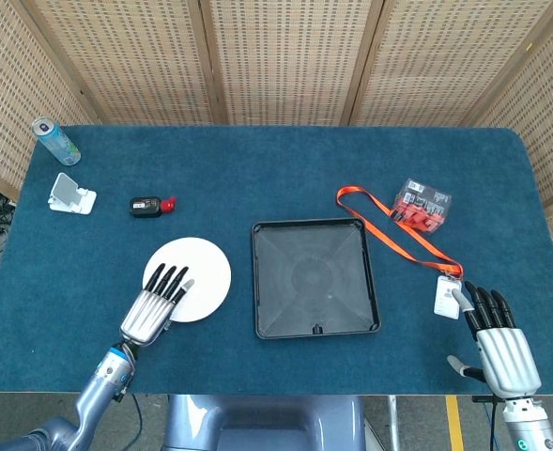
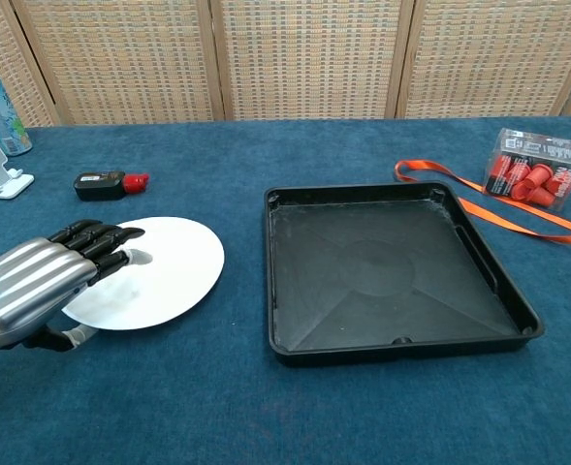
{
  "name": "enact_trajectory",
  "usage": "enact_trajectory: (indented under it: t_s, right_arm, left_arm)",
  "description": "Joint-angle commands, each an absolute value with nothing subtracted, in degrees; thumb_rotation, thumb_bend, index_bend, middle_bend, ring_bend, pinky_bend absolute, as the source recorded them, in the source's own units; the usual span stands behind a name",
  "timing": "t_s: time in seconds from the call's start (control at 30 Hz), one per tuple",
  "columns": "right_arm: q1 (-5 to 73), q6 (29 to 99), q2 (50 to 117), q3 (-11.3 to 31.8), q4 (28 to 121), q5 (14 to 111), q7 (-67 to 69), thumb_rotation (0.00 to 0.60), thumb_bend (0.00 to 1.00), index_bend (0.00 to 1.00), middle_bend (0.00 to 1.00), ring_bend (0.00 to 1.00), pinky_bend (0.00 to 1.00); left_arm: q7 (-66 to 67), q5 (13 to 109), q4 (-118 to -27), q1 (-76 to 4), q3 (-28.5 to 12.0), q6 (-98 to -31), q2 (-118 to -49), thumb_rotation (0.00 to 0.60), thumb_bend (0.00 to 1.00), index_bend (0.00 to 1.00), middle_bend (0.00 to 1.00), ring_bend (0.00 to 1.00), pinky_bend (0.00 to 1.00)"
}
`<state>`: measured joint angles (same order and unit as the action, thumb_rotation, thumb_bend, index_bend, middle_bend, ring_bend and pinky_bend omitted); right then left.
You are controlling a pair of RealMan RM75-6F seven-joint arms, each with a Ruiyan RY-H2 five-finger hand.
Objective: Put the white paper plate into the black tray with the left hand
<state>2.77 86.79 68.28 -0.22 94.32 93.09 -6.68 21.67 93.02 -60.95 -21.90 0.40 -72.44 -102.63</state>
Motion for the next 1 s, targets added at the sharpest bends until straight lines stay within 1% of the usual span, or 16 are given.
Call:
enact_trajectory:
  t_s: [0.03, 0.07, 0.17, 0.53, 0.7, 0.73, 0.8, 1.0]
  right_arm:
    - [2.77, 86.76, 68.28, -0.28, 94.34, 93.16, -6.68, 0.6, 0.13, 0.0, 0.0, 0.0, 0.0]
    - [2.76, 86.77, 68.28, -0.28, 94.35, 93.17, -6.68, 0.6, 0.13, 0.0, 0.0, 0.0, 0.0]
    - [2.76, 86.79, 68.28, -0.28, 94.4, 93.2, -6.68, 0.6, 0.13, 0.0, 0.0, 0.0, 0.0]
    - [2.79, 86.61, 68.29, -0.23, 94.35, 92.97, -6.6, 0.6, 0.13, 0.0, 0.0, 0.0, 0.0]
    - [2.83, 86.51, 68.31, -0.22, 94.31, 92.92, -6.48, 0.6, 0.13, 0.0, 0.0, 0.0, 0.0]
    - [2.81, 86.51, 68.3, -0.19, 94.3, 92.82, -6.39, 0.6, 0.13, 0.0, 0.0, 0.0, 0.0]
    - [2.82, 86.49, 68.28, -0.12, 94.2, 92.68, -6.24, 0.6, 0.13, 0.0, 0.0, 0.0, 0.0]
    - [2.9, 86.14, 68.27, 0.22, 93.72, 91.78, -5.57, 0.6, 0.13, 0.0, 0.0, 0.0, 0.0]
  left_arm:
    - [18.5, 94.4, -57.89, -21.07, 0.04, -77.1, -104.68, 0.6, 0.45, 0.57, 0.0, 0.0, 0.0]
    - [17.94, 94.58, -57.17, -20.97, 0.06, -77.67, -105.05, 0.6, 0.45, 0.62, 0.0, 0.0, 0.0]
    - [16.16, 94.92, -55.04, -20.78, 0.0, -79.19, -106.05, 0.6, 0.45, 0.69, 0.0, 0.0, 0.0]
    - [13.74, 95.72, -52.7, -21.02, -1.37, -84.19, -107.61, 0.6, 0.45, 0.81, 0.01, 0.0, 0.0]
    - [13.54, 96.71, -54.08, -23.49, -4.2, -87.06, -106.96, 0.6, 0.45, 0.83, 0.03, 0.0, 0.0]
    - [13.88, 97.52, -55.18, -25.06, -5.7, -88.19, -106.5, 0.6, 0.45, 0.83, 0.03, 0.0, 0.0]
    - [14.82, 97.92, -56.67, -26.69, -7.03, -88.32, -105.83, 0.6, 0.45, 0.84, 0.04, 0.0, 0.0]
    - [16.77, 99.63, -58.72, -30.56, -9.28, -88.99, -105.73, 0.6, 0.45, 0.84, 0.05, 0.0, 0.0]
